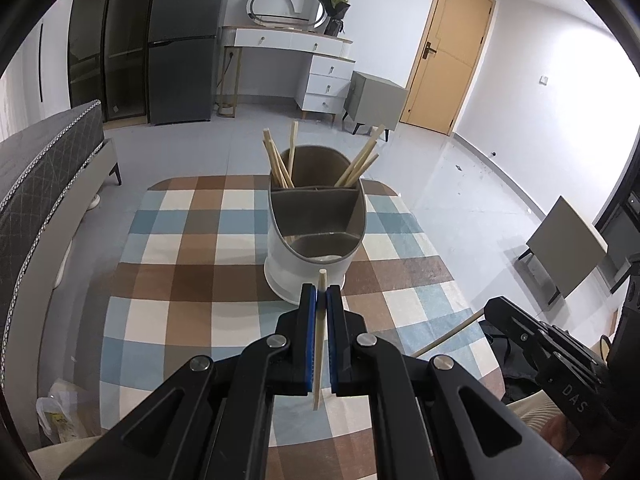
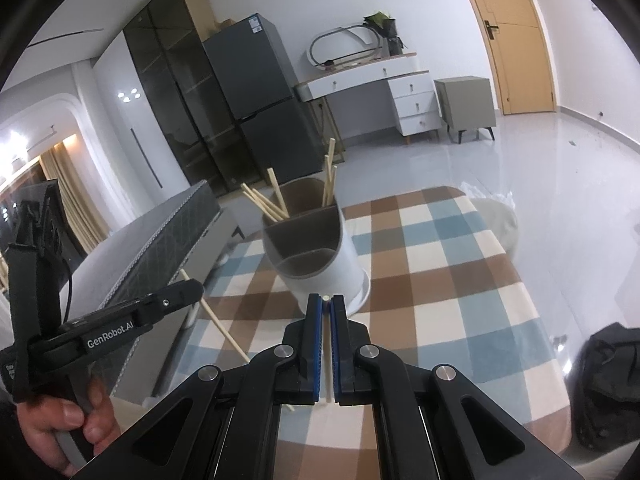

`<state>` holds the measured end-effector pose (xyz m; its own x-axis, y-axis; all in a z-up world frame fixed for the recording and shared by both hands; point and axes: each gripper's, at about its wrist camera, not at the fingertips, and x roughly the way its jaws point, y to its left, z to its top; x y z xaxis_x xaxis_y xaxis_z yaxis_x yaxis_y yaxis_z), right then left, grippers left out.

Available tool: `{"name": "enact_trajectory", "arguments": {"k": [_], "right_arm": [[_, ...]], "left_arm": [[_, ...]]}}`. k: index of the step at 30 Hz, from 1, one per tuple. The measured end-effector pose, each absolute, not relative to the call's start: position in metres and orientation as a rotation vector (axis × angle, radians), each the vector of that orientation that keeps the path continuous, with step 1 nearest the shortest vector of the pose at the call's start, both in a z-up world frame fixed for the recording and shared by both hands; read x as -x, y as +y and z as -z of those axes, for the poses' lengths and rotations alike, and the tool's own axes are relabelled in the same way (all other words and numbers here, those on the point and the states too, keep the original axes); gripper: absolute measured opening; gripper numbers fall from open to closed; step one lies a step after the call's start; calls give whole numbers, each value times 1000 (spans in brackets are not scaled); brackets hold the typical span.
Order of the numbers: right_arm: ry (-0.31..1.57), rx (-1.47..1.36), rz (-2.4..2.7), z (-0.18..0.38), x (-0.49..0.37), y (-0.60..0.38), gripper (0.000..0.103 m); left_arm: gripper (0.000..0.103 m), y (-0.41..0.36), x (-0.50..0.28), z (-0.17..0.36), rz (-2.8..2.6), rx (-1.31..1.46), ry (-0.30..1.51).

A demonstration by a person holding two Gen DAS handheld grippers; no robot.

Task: Organize utensils
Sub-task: 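Lift both held chopsticks and carry them over the utensil holder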

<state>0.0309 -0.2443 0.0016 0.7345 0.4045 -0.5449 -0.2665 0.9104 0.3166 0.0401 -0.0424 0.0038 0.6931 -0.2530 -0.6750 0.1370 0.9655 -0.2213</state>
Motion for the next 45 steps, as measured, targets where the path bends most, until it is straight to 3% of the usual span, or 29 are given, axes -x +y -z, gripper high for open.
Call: {"name": "enact_trajectory", "arguments": {"k": [15,30,45], "right_arm": [[604,-227,-384,-32,-54,-235,3],[477,-159,-418,-119,-119,-218,3],[489,-125,-411,-123,-191,-195,3]], "left_arm": [[1,-32,-65,-49,256,217,741],[1,-15,-124,-115,242,260,612],[1,-10,-195,-100,237,255,628]]}}
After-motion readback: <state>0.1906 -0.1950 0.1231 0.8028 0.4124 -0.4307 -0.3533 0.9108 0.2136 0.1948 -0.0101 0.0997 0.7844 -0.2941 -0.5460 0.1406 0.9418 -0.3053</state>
